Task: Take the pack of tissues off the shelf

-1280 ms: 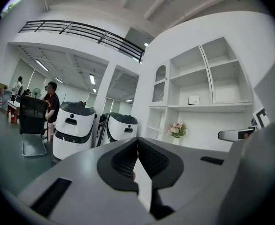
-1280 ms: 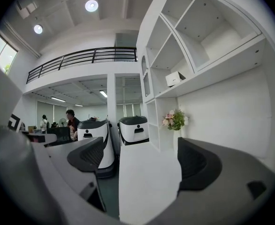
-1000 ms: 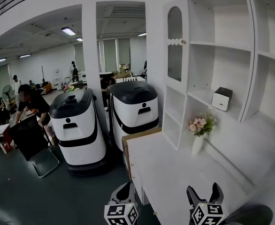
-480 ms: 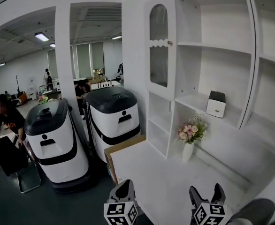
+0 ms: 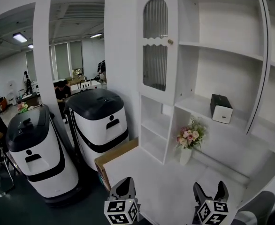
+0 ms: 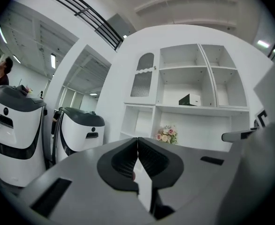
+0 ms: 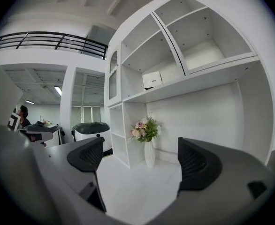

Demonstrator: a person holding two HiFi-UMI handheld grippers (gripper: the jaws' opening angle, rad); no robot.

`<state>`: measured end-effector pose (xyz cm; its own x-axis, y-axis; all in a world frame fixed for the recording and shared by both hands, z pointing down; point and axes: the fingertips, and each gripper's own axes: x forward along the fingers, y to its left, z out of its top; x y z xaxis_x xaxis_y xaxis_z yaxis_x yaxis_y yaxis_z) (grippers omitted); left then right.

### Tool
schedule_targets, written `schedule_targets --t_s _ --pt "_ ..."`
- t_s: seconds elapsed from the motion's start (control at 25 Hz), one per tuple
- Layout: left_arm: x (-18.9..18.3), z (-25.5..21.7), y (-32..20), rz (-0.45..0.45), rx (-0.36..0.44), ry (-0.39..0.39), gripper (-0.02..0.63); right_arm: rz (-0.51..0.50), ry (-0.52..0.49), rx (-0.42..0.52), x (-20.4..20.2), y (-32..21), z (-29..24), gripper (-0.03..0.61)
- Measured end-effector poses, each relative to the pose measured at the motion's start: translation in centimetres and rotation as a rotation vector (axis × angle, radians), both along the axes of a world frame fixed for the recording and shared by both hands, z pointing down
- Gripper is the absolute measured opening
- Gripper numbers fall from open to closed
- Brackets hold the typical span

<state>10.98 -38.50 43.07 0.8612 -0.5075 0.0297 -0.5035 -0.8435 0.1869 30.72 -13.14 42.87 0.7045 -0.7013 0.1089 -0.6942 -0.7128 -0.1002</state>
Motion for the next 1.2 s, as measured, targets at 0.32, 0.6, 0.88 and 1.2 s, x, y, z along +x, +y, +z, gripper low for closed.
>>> schedule_targets --t_s 0.32,0.6,0.88,1.2 --pt "3.5 -0.8 -4.8 0.143 0.031 -0.009 0.018 0.154 -0.018 0.046 0.2 -2.3 -0.4 0.5" --pt "6.2 -0.4 -6.9 0.235 0.018 -0.009 0.018 0.264 -0.014 0.027 -0.2 -2.3 0.2 0.497" --pt "9.7 0.2 -6.4 0.312 0.011 -0.012 0.018 0.33 -0.006 0.009 0.8 -1.4 -0.3 0.497" --pt "11.9 -0.7 -5.4 0.358 0.039 -0.018 0.018 0.338 -0.005 0.026 2.5 -1.9 -0.5 0.497"
